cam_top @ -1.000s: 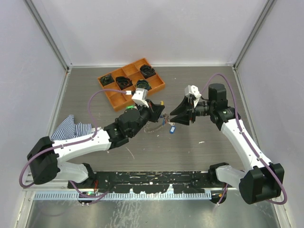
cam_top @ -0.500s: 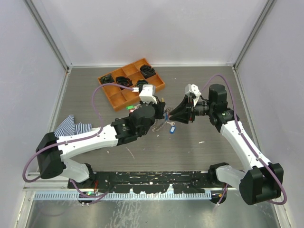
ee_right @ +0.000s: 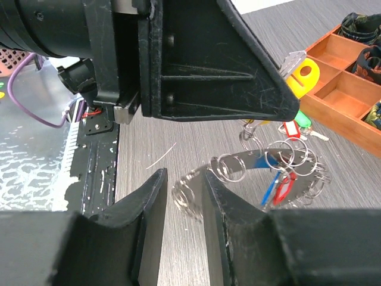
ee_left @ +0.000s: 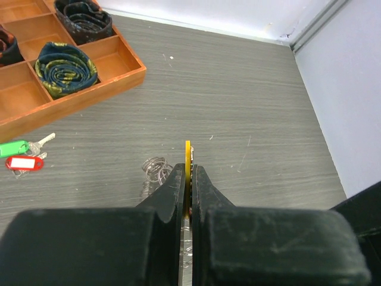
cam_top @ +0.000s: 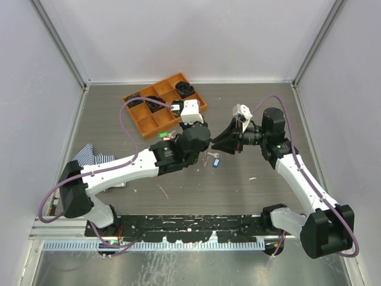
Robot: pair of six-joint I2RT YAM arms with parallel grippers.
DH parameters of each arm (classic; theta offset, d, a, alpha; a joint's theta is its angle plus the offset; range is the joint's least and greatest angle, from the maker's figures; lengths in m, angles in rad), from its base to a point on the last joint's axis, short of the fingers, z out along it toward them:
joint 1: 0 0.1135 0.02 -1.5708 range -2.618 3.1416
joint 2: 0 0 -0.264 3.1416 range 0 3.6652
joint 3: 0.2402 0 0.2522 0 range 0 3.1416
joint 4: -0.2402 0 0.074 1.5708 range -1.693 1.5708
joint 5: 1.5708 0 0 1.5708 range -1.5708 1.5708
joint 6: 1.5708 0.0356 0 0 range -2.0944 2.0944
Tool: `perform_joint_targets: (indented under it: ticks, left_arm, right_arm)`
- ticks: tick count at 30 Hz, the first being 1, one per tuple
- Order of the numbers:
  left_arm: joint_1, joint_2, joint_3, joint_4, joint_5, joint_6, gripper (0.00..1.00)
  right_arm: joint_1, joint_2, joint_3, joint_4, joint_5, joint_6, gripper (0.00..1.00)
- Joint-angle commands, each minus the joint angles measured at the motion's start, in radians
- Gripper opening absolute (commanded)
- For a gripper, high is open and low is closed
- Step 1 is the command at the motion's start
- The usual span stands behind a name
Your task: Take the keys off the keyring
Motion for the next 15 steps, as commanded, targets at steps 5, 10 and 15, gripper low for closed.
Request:
perform_joint_targets:
  ticks: [5, 10, 15]
  left_arm:
    - [-0.005, 0.042, 0.149, -0.083, -0.125, -0.097, 0.0]
    - [-0.004, 0.066, 0.194, -0.111, -0.129, -0.134, 0.0]
    - [-0.003, 0.105, 0.267, -0.168, -0.132, -0.189, 0.0]
  right_arm:
    - [0.007, -0.053, -0.035, 0.262, 0.006, 0.213, 0.36]
    - [0.009, -0.065, -0.074, 0.375, 0.071, 0.34, 0.36]
    - [0.015, -0.08, -0.087, 0.379, 0.214, 0.392, 0.35]
